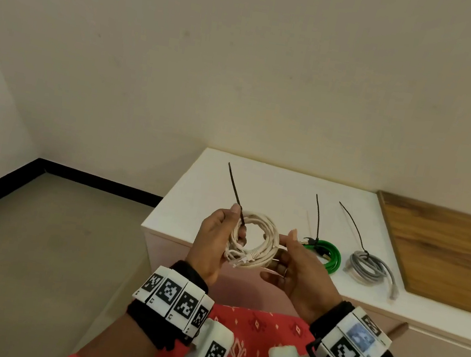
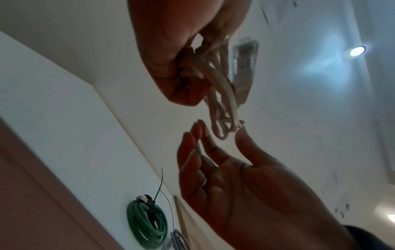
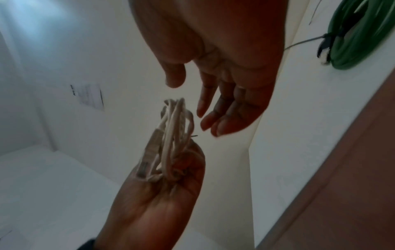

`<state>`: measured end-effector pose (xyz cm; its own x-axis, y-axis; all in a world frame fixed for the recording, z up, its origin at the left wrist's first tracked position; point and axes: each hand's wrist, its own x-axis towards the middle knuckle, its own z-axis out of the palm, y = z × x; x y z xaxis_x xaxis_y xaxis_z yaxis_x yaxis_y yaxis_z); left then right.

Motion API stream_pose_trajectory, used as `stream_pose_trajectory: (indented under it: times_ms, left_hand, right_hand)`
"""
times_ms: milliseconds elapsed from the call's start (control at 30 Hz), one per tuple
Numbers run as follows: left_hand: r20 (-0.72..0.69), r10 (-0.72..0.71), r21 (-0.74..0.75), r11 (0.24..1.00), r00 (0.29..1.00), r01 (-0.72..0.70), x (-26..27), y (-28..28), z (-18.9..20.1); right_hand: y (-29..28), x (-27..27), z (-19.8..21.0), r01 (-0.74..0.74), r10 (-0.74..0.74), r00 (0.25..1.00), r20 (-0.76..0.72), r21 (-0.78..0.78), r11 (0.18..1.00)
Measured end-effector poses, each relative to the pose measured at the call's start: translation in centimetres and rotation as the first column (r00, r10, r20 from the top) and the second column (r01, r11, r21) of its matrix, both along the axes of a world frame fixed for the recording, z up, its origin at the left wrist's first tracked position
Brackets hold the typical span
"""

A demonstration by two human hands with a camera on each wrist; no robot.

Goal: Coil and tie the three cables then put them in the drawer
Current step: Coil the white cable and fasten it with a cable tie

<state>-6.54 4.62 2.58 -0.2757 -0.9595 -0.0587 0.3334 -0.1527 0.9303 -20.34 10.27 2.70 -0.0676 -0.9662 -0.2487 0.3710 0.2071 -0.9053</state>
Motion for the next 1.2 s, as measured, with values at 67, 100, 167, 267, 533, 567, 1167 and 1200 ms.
stream_pose_trajectory:
  times_ms: [67, 100, 167, 267, 533, 567, 1167, 1200]
  left_hand:
    - [0.019, -0.068, 0.035, 0.997, 0.998, 0.067, 0.3, 0.0, 0.0]
    - [0.026, -0.096, 0.055, 0.994, 0.995, 0.095, 0.4, -0.1, -0.1]
    - [0.052, -0.140, 0.070, 0.988, 0.989, 0.136, 0.5, -0.4, -0.2]
    - [0.114, -0.175, 0.063, 0.984, 0.978, 0.168, 0.5, -0.9, -0.5]
    - [0.226, -0.100, 0.072, 0.994, 0.969, 0.086, -0.1, -3.4, -2.3]
    - [0.258, -0.088, 0.069, 0.995, 0.962, 0.073, -0.4, -4.0, -2.6]
    - [0.621, -0.086, -0.031, 0.991, 0.779, 0.134, -3.5, -15.4, -10.0]
    - [0.631, -0.099, -0.021, 0.989, 0.769, 0.144, -3.5, -15.8, -10.3]
  right_hand:
    - [0.0, -0.6, 0.5, -0.051, 0.048, 0.997, -0.060, -0.036, 0.998]
    - [0.0, -0.7, 0.6, -0.061, 0.056, 0.993, -0.100, -0.047, 0.997]
    - [-0.2, -1.0, 0.3, -0.049, 0.041, 0.985, -0.165, -0.048, 0.998]
    - [-0.5, -1.1, -0.3, -0.001, -0.002, 0.981, -0.194, -0.015, 1.000]
    - [-2.8, -2.0, -1.6, 0.018, -0.002, 0.975, -0.222, 0.069, 0.997]
    - [-3.4, -2.2, -1.9, 0.041, -0.022, 0.973, -0.228, 0.082, 0.996]
    - [-12.6, -5.1, -7.3, 0.132, -0.022, 0.953, -0.304, 0.347, 0.929]
    - [-12.9, -5.2, -7.6, 0.119, 0.002, 0.950, -0.313, 0.365, 0.923]
